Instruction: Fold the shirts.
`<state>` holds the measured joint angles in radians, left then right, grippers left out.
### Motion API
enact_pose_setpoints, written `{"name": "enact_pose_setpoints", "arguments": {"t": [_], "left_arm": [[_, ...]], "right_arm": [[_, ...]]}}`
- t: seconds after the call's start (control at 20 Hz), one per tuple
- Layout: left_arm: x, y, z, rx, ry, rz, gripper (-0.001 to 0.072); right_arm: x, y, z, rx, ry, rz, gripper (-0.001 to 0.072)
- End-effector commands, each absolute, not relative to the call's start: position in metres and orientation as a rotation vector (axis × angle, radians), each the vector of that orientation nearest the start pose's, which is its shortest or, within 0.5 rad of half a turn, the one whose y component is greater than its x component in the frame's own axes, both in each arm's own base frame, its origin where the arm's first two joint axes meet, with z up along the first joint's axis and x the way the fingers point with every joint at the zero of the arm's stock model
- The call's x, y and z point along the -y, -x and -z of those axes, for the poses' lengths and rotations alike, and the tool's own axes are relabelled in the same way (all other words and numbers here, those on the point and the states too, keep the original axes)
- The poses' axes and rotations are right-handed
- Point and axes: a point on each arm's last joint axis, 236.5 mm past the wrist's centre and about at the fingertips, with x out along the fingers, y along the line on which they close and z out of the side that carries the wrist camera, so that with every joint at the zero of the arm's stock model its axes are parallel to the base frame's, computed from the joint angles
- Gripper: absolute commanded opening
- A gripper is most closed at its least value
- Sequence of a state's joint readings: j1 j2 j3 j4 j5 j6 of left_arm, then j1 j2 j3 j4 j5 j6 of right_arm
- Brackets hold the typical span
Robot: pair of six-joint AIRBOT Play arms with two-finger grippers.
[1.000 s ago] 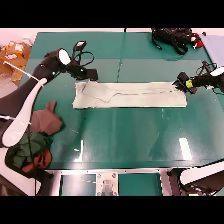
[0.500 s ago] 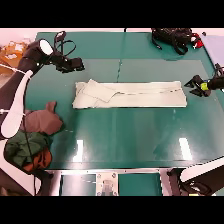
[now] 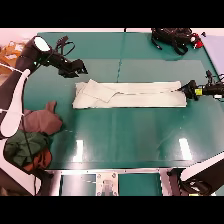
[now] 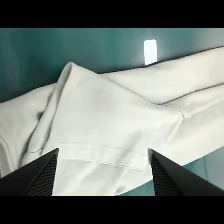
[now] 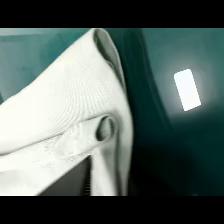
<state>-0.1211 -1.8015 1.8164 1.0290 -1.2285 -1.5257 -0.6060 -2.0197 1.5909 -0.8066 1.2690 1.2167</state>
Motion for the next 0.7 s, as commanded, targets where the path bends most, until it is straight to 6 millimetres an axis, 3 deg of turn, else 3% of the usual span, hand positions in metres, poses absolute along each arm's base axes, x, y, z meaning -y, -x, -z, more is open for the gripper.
{"name": "enact_pose_setpoints", "arguments": {"t": [0.0, 0.05, 0.1, 0.15, 0.2, 0.3, 0.4, 0.55, 0.65], "left_arm": [[0.198, -0.504, -0.037, -1.209, 0.352, 0.517, 0.0639], [0.207, -0.502, -0.037, -1.204, 0.340, 0.533, 0.0504], [0.218, -0.500, -0.037, -1.197, 0.318, 0.557, 0.0254], [0.231, -0.497, -0.037, -1.181, 0.281, 0.592, 0.0108], [0.245, -0.496, -0.038, -1.163, 0.263, 0.614, 0.0109], [0.280, -0.495, -0.035, -1.122, 0.245, 0.648, 0.0018], [0.328, -0.492, -0.022, -1.086, 0.252, 0.696, 0.0018], [0.413, -0.470, 0.008, -1.068, 0.324, 0.779, 0.0018], [0.458, -0.453, 0.028, -1.053, 0.369, 0.807, 0.0018]], "right_arm": [[0.122, -0.476, 0.111, -1.226, -0.927, -0.201, 0.0028], [0.121, -0.479, 0.103, -1.224, -0.920, -0.222, 0.0014], [0.120, -0.480, 0.093, -1.221, -0.907, -0.243, 0.0013], [0.119, -0.481, 0.079, -1.219, -0.892, -0.268, 0.0013], [0.118, -0.481, 0.061, -1.214, -0.867, -0.298, 0.0013], [0.114, -0.479, 0.022, -1.194, -0.820, -0.344, 0.0013], [0.104, -0.474, -0.024, -1.162, -0.769, -0.374, 0.0013], [0.077, -0.463, -0.093, -1.096, -0.696, -0.416, 0.0013], [0.048, -0.452, -0.139, -1.048, -0.641, -0.479, 0.0013]]}}
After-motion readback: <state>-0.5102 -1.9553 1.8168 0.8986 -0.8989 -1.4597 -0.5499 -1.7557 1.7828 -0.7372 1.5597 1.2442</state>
